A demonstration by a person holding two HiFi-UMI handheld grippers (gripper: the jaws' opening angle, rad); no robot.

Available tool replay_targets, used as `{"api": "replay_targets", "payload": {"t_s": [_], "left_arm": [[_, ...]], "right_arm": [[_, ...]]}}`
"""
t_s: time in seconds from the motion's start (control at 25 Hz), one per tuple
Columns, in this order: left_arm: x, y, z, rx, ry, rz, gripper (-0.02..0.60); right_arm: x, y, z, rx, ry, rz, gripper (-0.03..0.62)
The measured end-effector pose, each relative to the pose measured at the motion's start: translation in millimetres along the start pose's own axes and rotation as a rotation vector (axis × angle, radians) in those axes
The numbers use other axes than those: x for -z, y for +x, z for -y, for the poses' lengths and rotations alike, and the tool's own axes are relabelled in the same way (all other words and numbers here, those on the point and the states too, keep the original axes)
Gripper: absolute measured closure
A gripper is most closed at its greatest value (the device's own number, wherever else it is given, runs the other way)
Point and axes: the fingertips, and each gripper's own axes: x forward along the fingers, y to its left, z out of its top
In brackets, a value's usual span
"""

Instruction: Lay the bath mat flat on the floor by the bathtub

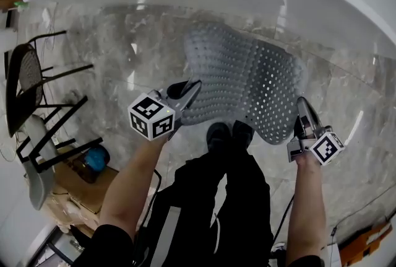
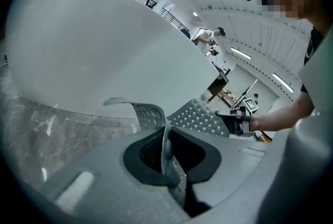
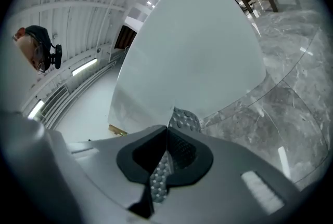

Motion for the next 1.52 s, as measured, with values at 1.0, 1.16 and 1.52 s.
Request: {"api": "replay_targets", "payload": {"t_s": [1.0,1.16,1.52], "left_arm": [[111.6,74.4,-130.0,-0.260,-0.070,-0.149,0.557],[123.4,75.7,-146.8,-0.295,-0.078,-0.149,0.556],[165.0,77.5,-194.3,-0.337,-0.052,-0.203,0.548]], "right_arm": [[-6.8,53.2,171.9,0.105,-0.001,0.022,0.585],[-4.4,52.7,196.7,0.137,0.021,0.024,0.585],[2.1,45.0,252.9,0.242,-0.036,-0.021,0.586]]}}
